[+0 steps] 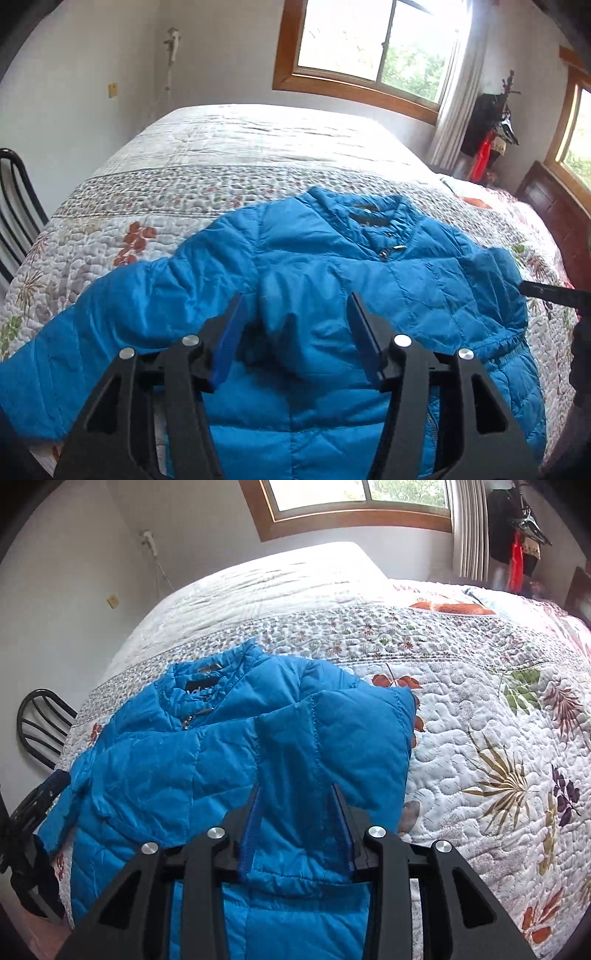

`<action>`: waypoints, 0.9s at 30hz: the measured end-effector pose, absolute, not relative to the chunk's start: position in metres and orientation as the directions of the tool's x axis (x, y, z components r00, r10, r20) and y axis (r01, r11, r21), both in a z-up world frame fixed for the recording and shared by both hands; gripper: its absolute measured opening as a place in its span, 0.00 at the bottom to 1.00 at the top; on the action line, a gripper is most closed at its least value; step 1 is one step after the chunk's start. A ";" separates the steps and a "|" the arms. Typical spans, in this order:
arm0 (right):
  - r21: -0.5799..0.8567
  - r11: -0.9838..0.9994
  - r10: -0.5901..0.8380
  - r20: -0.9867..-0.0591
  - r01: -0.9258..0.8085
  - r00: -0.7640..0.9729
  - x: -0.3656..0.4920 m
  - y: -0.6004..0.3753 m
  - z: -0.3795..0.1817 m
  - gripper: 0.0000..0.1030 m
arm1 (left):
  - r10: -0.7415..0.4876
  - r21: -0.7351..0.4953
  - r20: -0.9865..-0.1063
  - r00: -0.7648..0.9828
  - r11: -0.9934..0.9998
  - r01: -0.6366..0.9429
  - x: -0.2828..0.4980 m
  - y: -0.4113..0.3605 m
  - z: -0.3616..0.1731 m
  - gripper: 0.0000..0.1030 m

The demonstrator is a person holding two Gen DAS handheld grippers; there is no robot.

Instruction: Fold large clothes

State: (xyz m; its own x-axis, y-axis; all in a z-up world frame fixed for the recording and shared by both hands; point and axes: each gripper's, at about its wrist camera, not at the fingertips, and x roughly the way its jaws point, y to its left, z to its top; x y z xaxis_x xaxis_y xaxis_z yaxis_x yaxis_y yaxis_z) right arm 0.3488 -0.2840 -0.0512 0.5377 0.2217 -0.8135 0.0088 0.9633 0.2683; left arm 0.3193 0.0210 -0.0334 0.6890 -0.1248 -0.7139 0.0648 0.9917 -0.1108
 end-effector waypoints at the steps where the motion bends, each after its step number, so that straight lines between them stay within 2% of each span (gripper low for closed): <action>1: 0.255 0.967 0.206 -0.818 0.017 0.537 0.355 -0.283 -0.055 0.35 | -0.130 -0.102 -0.729 0.672 0.991 0.082 0.325 0.011 -0.039 0.57; 5: 0.215 0.976 0.170 -0.853 0.035 0.493 0.374 -0.278 -0.088 0.36 | -0.082 -0.040 -0.791 0.606 0.996 0.083 0.350 -0.008 -0.079 0.56; 8: 0.247 0.969 0.208 -0.856 0.021 0.473 0.381 -0.279 -0.111 0.36 | -0.055 -0.015 -0.805 0.591 0.997 0.072 0.361 -0.002 -0.104 0.57; 12: 0.271 0.962 0.227 -0.848 0.024 0.480 0.379 -0.282 -0.109 0.35 | -0.065 -0.027 -0.800 0.596 0.997 0.072 0.362 0.001 -0.103 0.57; 16: 0.261 0.965 0.224 -0.833 0.003 0.506 0.360 -0.275 -0.085 0.36 | -0.091 -0.066 -0.787 0.610 0.996 0.064 0.348 0.006 -0.086 0.58; 18: 0.252 0.967 0.228 -0.828 -0.022 0.512 0.349 -0.266 -0.073 0.36 | -0.089 -0.061 -0.768 0.634 0.996 0.067 0.337 0.007 -0.075 0.68; 21: 0.184 0.982 0.184 -0.835 -0.052 0.519 0.339 -0.246 -0.066 0.36 | -0.080 -0.034 -0.769 0.635 0.996 0.084 0.329 0.004 -0.072 0.69; 26: 0.108 0.993 0.117 -0.878 -0.046 0.463 0.346 -0.226 -0.095 0.36 | -0.058 -0.020 -0.822 0.566 0.997 0.072 0.341 0.005 -0.103 0.69; 27: 0.106 0.993 0.114 -0.882 -0.044 0.457 0.349 -0.226 -0.104 0.36 | -0.067 -0.032 -0.833 0.548 0.997 0.073 0.344 0.007 -0.111 0.71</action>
State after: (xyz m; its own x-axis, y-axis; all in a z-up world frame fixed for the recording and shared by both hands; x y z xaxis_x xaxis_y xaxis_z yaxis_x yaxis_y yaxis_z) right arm 0.3488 -0.2260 -0.1038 0.4569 0.1141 -0.8822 -0.0444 0.9934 0.1055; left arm 0.3445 0.0066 -0.1112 0.5485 -0.0674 -0.8334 0.0733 0.9968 -0.0324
